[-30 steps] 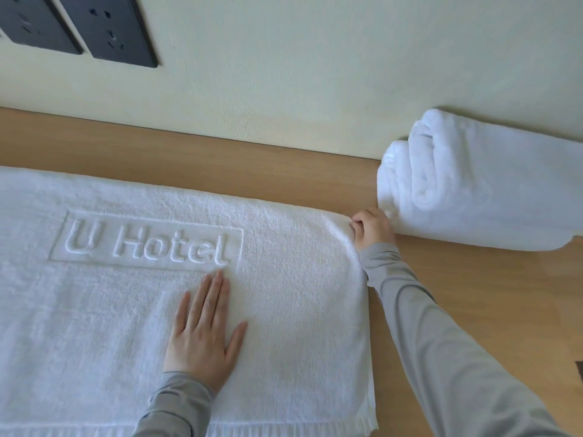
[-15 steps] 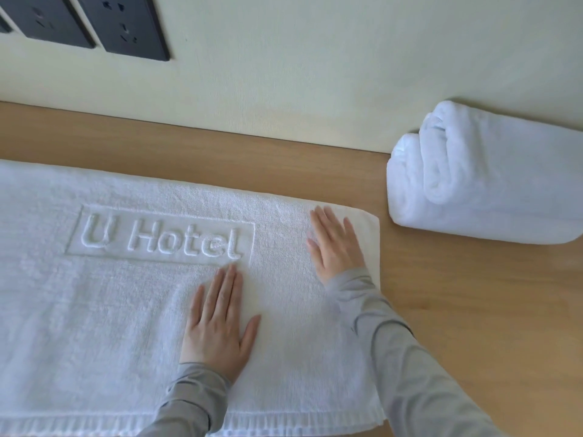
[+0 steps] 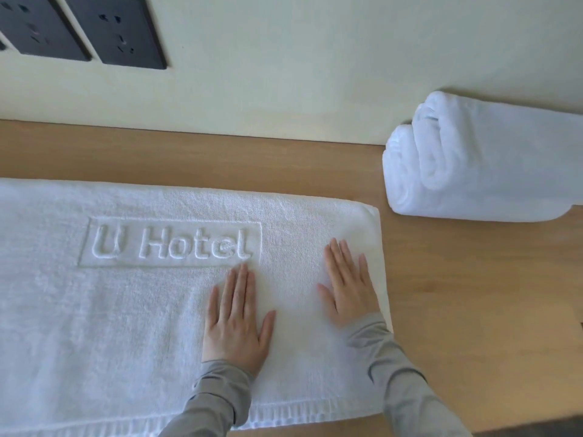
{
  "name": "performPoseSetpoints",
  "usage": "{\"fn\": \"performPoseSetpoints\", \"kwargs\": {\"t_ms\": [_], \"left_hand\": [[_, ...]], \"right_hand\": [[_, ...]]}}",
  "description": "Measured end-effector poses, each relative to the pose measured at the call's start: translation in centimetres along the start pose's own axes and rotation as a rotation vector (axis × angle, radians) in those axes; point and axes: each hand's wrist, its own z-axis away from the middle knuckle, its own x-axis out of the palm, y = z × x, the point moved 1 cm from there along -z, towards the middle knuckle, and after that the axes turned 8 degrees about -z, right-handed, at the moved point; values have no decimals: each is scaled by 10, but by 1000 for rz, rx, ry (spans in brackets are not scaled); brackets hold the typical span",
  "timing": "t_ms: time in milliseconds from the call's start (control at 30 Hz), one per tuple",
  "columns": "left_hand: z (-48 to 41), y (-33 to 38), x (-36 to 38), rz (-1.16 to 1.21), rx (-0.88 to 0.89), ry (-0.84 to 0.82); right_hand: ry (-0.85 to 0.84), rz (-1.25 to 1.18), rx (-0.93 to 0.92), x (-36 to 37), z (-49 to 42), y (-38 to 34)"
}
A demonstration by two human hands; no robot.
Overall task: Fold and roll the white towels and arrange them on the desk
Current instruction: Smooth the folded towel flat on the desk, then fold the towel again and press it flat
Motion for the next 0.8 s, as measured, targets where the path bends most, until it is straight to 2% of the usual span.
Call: {"fn": "performPoseSetpoints", "kwargs": {"t_ms": [200,400,500,600,633,700,733,800], "left_hand": [[0,1,-4,-3,5,-19],[0,0,-10,-7,15,-57],[1,1,-15,-25,7,-96],[0,4,-18,-18,-26,-112],[1,7,-19,-7,-44,-97],[5,16,-20,28,-107,-14],[9,22,-20,68,-164,32],[24,42,-20,204,-402,128]], "right_hand": [[17,-134,319,9,47,35],[-33,-213,358,7,46,33],[-62,-183,334,-4,44,33],[35,-216,222,-26,29,38],[77,-257,196,-33,21,43],[54,-336,145,-45,-2,57],[20,-347,108,-50,-15,63],[-67,-304,20,-59,-43,76]]}}
